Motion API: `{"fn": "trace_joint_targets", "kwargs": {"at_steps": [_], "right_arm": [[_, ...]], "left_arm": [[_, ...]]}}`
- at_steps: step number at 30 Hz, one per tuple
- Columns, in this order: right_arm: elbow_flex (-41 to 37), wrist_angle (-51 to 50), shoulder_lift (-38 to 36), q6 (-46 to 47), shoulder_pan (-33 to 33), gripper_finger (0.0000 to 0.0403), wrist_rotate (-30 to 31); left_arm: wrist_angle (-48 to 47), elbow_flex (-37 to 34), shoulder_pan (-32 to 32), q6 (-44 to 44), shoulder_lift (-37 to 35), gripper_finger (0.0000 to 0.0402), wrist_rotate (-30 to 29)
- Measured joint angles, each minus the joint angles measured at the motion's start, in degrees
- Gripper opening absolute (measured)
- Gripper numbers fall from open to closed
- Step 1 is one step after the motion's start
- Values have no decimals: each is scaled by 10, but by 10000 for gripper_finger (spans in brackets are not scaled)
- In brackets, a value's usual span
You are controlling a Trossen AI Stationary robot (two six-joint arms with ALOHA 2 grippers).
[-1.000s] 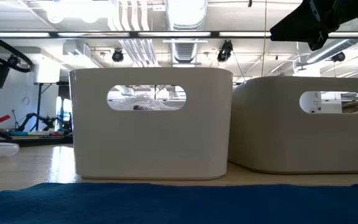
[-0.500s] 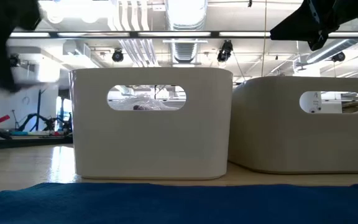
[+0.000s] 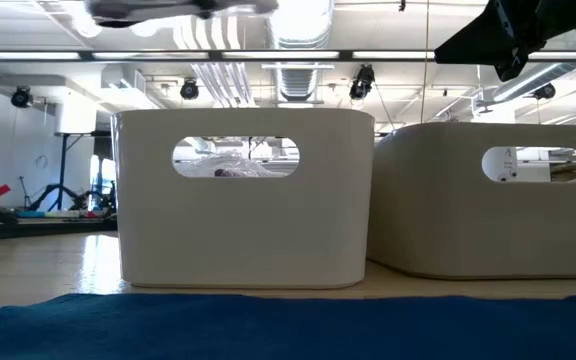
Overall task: Pick & Place Toothbrushes
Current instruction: Put the violet toothbrush into the white bin
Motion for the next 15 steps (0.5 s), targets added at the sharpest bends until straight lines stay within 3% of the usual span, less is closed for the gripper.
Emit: {"fn": "trace_joint_targets", "kwargs": {"at_steps": [5, 10, 15], "right_arm": [[-1, 0, 0, 0, 0, 62, 0], [-2, -1, 0, -10, 0, 79, 0], [0, -2, 0, -35, 0, 94, 3]], "left_arm": [[-7, 72, 45, 38, 58, 18, 66], [-35, 134, 56, 70, 114, 18, 71], [-45, 153, 56, 60, 153, 18, 71]]}}
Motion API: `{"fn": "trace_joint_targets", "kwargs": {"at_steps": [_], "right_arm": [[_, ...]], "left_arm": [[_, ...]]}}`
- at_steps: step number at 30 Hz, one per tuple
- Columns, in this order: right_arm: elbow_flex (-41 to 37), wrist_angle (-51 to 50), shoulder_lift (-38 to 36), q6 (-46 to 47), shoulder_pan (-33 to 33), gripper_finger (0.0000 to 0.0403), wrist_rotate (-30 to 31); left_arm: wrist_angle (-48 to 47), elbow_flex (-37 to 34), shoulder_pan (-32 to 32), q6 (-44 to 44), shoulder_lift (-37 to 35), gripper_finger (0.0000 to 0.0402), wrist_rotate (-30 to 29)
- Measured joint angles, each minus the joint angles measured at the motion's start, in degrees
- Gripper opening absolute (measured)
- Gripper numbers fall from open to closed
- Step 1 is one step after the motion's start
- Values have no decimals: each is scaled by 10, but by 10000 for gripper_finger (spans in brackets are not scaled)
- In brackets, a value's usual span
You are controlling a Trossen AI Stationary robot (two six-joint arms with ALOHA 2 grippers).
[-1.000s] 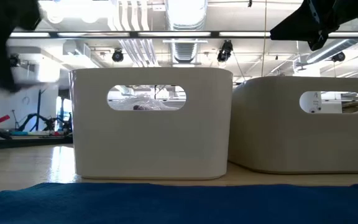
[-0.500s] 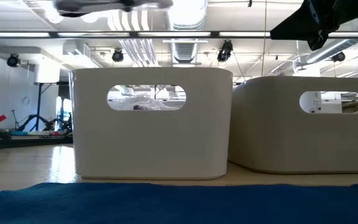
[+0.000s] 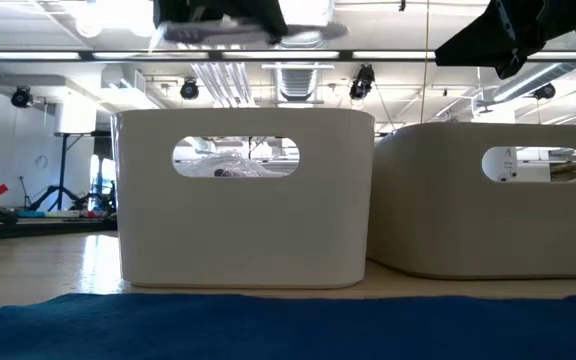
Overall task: Pick & Place Toothbrushes
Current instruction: Put the violet toothbrush into the white bin
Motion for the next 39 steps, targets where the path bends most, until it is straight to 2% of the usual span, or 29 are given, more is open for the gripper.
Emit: {"fn": "trace_joint_targets", "kwargs": {"at_steps": [7, 14, 21, 30, 39], "right_arm": [[20, -9, -11, -53, 0, 102, -1], [51, -148, -57, -38, 0, 77, -2], [47, -211, -107, -40, 0, 52, -2], [44, -240, -138, -40, 0, 39, 0], [44, -239, -139, -36, 0, 56, 1]], "left_arm": [[2, -14, 2, -65, 40, 19, -1], [23, -13, 13, -117, 62, 21, 0], [22, -13, 25, -160, 61, 19, -1], [25, -21, 26, -185, 61, 19, 2], [33, -33, 26, -171, 98, 19, 55]]}}
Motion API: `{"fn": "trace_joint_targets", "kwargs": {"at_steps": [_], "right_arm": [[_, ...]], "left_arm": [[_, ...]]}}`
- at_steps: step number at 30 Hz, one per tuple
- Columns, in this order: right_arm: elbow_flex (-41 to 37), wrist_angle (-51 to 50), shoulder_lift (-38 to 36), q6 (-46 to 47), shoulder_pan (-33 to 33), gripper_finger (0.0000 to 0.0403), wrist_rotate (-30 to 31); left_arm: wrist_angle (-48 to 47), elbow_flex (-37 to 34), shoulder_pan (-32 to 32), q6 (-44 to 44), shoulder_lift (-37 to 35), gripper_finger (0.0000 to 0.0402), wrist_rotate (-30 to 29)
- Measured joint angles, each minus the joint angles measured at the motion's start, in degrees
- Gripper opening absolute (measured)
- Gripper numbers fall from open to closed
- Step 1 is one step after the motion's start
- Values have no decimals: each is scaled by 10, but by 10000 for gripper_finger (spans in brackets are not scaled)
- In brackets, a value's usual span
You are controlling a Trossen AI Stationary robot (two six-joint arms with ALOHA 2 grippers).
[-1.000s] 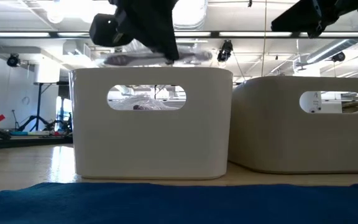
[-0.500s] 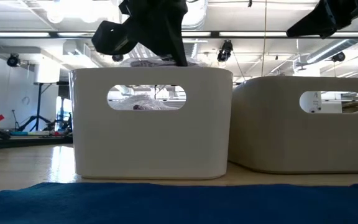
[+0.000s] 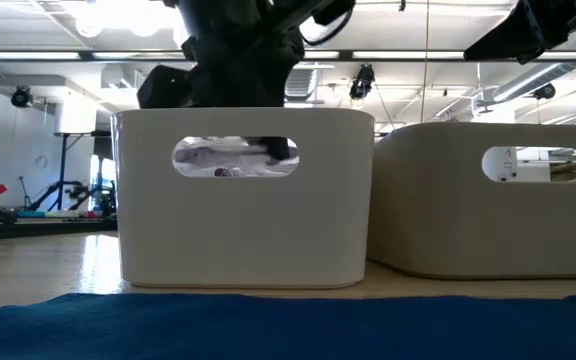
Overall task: Pick & Place Toothbrushes
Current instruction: Put the violet toothbrush into the white bin
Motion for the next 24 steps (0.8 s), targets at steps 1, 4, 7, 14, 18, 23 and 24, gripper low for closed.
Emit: {"fn": "trace_joint_targets", "kwargs": {"at_steps": [1, 4, 7, 14, 18, 23, 24], "right_arm": [[0, 0, 0, 0, 0, 58, 0], [0, 0, 0, 1, 0, 62, 1], [-1, 0, 0, 2, 0, 66, 1], [-3, 0, 1, 2, 0, 76, 1], [-3, 0, 0, 2, 0, 80, 1], [-4, 0, 0, 2, 0, 70, 1], [-4, 0, 0, 2, 0, 66, 1]], "left_arm": [[0, 0, 0, 0, 3, 19, 3], [-1, 0, 0, -7, 12, 19, 13], [-1, 0, 1, -10, 17, 22, 13], [1, 0, 2, 8, 17, 46, 38], [1, 0, 3, 22, 17, 74, 43], [1, 0, 6, 23, 17, 117, 45], [1, 0, 7, 23, 17, 125, 49]]}}
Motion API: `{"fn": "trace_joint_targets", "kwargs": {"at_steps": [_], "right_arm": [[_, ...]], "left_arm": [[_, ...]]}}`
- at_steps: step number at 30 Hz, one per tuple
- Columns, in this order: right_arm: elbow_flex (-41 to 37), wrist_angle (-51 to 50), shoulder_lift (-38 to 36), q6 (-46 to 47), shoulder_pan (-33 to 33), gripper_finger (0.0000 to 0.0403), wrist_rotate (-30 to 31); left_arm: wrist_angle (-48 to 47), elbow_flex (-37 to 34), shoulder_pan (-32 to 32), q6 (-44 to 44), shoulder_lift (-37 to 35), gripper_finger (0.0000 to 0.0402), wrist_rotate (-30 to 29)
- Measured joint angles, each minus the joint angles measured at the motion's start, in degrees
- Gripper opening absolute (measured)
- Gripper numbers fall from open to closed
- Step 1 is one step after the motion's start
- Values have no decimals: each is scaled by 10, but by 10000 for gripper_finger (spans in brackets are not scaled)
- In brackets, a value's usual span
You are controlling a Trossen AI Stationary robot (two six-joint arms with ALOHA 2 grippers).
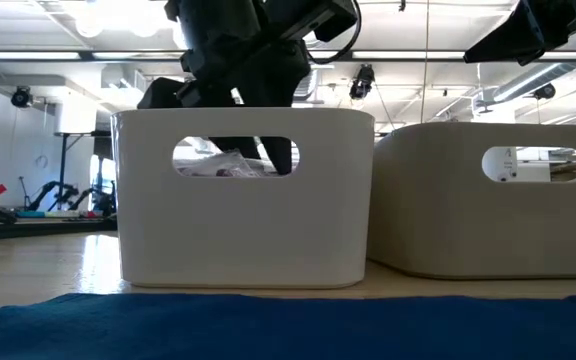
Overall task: Pick & Place Toothbrushes
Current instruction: Put the violet toothbrush into the white bin
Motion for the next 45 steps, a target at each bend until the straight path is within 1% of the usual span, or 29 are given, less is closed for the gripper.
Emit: {"fn": "trace_joint_targets", "kwargs": {"at_steps": [4, 6, 10, 12, 14, 15, 17, 21, 24, 26, 29, 33, 36, 39, 41, 43, 45], "right_arm": [[0, 0, 0, 0, 0, 52, 0], [0, 0, 0, 0, 0, 46, 0], [-1, 0, 0, 0, 0, 39, 0], [-2, 1, 0, 0, 0, 39, 0], [-2, 2, 0, -2, 0, 41, 0], [-2, 4, 0, -4, 0, 43, 1], [-2, 9, 0, -5, 0, 47, 17], [-2, 19, 0, -5, 0, 57, 70], [-4, 19, 0, -2, 0, 66, 101], [-5, 19, 0, -1, 0, 71, 116], [-6, 19, 0, 3, -1, 79, 131], [-8, 17, 5, 47, -4, 90, 160], [-9, 17, 6, 66, -18, 100, 164], [-9, 16, 8, 90, -49, 109, 156], [-9, 15, 10, 92, -80, 113, 122], [-9, 16, 11, 94, -120, 117, 77], [-9, 17, 17, 95, -168, 119, 44]], "left_arm": [[-1, 6, 9, 16, -5, 150, 34], [-2, 6, 12, 21, -16, 156, 36], [-11, 6, 15, 31, -50, 160, 19], [-20, 5, 13, 31, -69, 161, -5], [-39, 4, 8, 37, -91, 161, -43], [-49, 4, 4, 43, -100, 161, -73], [-67, 3, -10, 54, -120, 161, -150], [-100, 3, -43, 89, -148, 161, -298], [-121, 3, -68, 113, -160, 161, -392], [-138, 2, -80, 135, -162, 161, -432], [-159, -1, -89, 160, -162, 161, -470], [-161, -28, -89, 180, -169, 161, -520], [-153, -67, -89, 203, -187, 161, -538], [-116, -124, -89, 238, -209, 160, -540], [-74, -170, -87, 262, -228, 156, -536], [-7, -219, -82, 297, -254, 149, -530], [75, -272, -73, 348, -285, 140, -505]]}}
